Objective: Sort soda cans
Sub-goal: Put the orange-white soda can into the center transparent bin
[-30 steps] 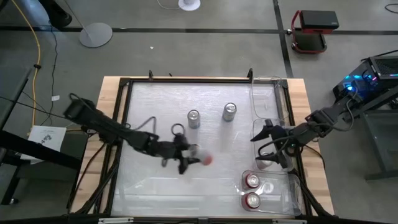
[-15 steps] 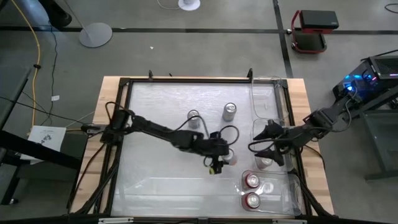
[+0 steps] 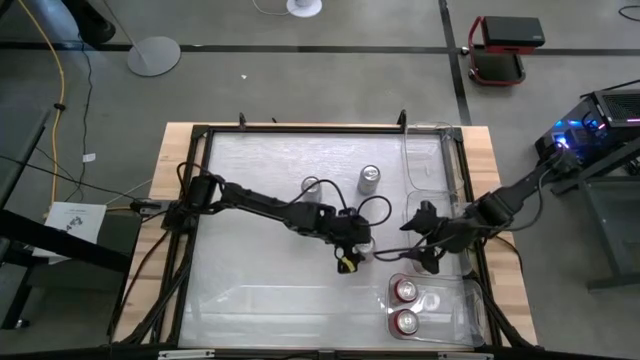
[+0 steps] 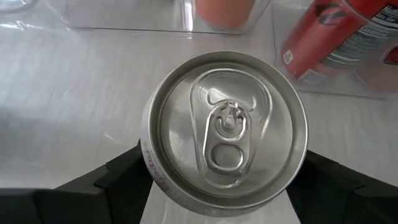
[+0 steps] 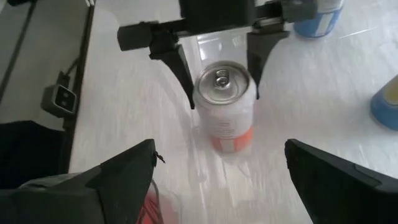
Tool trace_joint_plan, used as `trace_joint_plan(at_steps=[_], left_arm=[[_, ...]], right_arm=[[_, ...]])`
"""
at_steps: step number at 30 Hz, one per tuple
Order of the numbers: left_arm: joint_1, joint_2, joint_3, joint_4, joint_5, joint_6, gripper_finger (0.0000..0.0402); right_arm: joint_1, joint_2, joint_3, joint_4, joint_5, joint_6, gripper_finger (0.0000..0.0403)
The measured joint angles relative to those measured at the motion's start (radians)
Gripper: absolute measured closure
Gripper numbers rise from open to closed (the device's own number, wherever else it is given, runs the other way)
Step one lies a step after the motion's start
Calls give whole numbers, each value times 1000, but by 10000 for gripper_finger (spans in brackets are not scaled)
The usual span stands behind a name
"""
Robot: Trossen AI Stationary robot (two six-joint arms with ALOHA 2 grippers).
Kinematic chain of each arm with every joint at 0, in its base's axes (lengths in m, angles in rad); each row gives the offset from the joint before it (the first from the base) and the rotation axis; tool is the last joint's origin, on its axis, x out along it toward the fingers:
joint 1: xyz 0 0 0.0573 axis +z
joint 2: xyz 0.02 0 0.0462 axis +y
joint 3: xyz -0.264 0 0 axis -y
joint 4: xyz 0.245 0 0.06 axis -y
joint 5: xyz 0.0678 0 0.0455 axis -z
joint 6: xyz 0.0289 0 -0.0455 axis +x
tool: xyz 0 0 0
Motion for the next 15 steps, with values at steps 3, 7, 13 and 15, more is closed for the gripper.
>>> trace_joint_plan(at_steps=[3,7,13,15], left_arm=[[10,0,0,0,17,-1,80],[13,-8,1,3,20,-3,65],[-2,-45,1,-62,17,-10,62],[-15,-66,1,-113,1,-17,62]], right_arm=[[0,40,0,18,1,-23,56],[0,107,0,31,11,-49,56],[-9,207,0,117,67,-91,56],[-25,238,0,163,66,-110,56]])
